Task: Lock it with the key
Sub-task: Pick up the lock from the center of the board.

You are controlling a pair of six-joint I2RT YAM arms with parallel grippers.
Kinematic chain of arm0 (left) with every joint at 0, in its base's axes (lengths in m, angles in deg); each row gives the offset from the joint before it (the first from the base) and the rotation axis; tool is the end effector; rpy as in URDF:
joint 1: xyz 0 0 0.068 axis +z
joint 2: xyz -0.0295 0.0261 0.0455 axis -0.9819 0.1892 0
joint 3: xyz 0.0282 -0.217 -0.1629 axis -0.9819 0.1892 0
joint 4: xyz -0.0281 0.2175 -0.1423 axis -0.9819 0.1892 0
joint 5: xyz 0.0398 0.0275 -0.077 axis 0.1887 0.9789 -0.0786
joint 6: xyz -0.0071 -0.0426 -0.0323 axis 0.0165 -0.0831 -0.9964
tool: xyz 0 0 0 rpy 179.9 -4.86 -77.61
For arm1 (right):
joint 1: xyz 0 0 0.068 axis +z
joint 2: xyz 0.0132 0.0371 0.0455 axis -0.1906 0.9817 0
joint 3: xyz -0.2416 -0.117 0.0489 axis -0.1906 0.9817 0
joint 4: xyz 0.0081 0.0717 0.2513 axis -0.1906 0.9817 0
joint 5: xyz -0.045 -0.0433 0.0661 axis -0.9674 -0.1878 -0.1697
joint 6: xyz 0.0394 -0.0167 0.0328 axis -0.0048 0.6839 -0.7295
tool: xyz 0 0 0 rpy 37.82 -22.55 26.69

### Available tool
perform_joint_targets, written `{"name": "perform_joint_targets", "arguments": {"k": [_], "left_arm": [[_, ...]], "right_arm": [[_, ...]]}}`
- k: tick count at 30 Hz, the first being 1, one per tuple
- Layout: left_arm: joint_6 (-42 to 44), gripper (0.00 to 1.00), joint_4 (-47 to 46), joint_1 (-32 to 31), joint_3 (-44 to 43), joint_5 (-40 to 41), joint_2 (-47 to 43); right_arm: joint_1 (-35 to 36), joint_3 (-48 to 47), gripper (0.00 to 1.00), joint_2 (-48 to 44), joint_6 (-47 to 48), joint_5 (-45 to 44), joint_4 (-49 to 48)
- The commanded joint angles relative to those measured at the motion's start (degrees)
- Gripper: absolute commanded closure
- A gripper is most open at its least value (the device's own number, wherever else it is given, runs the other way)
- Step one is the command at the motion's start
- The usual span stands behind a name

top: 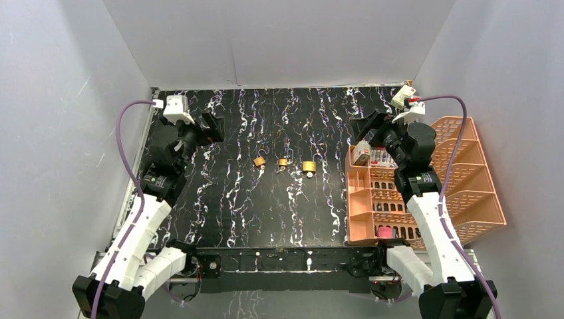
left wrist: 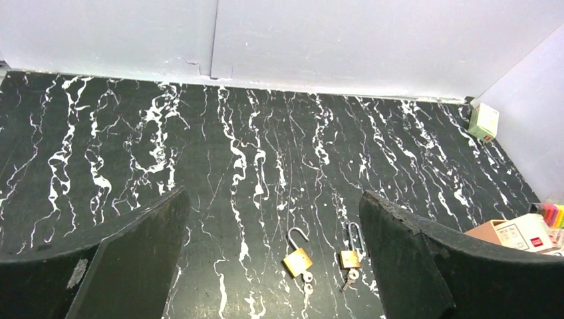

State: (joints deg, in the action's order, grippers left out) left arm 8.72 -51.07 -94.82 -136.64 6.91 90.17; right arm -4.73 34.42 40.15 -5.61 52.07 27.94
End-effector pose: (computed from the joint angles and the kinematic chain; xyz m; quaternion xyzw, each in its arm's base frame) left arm 0.2066 -0.0548 0.3805 -0.0248 0.6878 -0.1595 0.7078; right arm 0.2082 0.0289 0.3589 0.0613 0.7210 0.2468 0.6446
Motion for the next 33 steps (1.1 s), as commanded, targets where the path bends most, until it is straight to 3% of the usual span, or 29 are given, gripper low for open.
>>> {"name": "perform_joint_targets", "arguments": {"k": [1, 5, 11, 14, 17, 21, 25, 26, 27, 28, 29, 30, 33], "left_arm": [[1.1, 0.02, -2.93, 0.53, -2.87, -1.53, -2.55], [1.7, 0.02, -2.42, 0.61, -4.0, -9.71, -3.31], [4.04, 0.02, 5.74, 0.61, -8.57, -38.14, -2.66], [7.04, 0.02, 15.26, 0.62, -14.64, -51.2, 1.43], [10.06, 0.02, 18.75, 0.64, -15.43, -65.75, 1.63], [8.09, 0.02, 13.21, 0.61, -10.59, -63.69, -0.48], [6.18, 0.02, 7.08, 0.61, -9.76, -48.01, -1.61], [5.77, 0.09, 5.57, 0.62, -9.24, -43.4, -1.82], [6.25, 0.81, 5.09, 0.61, -9.01, -39.03, -1.81], [5.47, 1.0, 4.04, 0.61, -8.75, -32.08, -1.91], [4.72, 1.0, 1.86, 0.61, -7.68, -30.43, -2.2], [4.4, 1.0, -0.07, 0.63, -6.61, -29.39, -2.61], [2.8, 1.0, -2.7, 0.61, -5.76, -31.57, -1.79]], "right_arm": [[-0.46, -2.02, 0.01, -1.36, -0.91, -1.79, -5.03], [-0.52, 0.7, 0.01, -3.54, -0.83, -1.54, -7.73], [-0.55, 3.68, 0.02, -5.0, -1.25, 8.83, -12.96], [-0.53, 2.65, 0.01, -4.7, -1.56, 10.7, -11.25], [-0.59, -0.96, 0.01, -3.5, -0.11, 14.47, -6.49], [-0.55, -2.59, 0.01, -2.75, 0.27, 16.82, -5.86], [-0.55, -3.32, 0.01, -1.28, 0.27, 16.71, -3.2], [-0.55, -3.62, 0.02, -0.77, 0.29, 16.92, -2.6], [-0.57, -4.05, 0.08, -0.31, 1.28, 17.54, -1.86], [-0.55, -4.56, 0.36, 0.36, 3.67, 19.78, -1.6], [-0.47, -6.31, 0.92, 1.4, 5.09, 19.22, 1.47], [-0.24, -7.25, 1.0, 2.1, 5.76, 17.17, 4.79], [0.89, -6.8, 1.0, 1.29, 7.48, 10.98, 6.81]]}}
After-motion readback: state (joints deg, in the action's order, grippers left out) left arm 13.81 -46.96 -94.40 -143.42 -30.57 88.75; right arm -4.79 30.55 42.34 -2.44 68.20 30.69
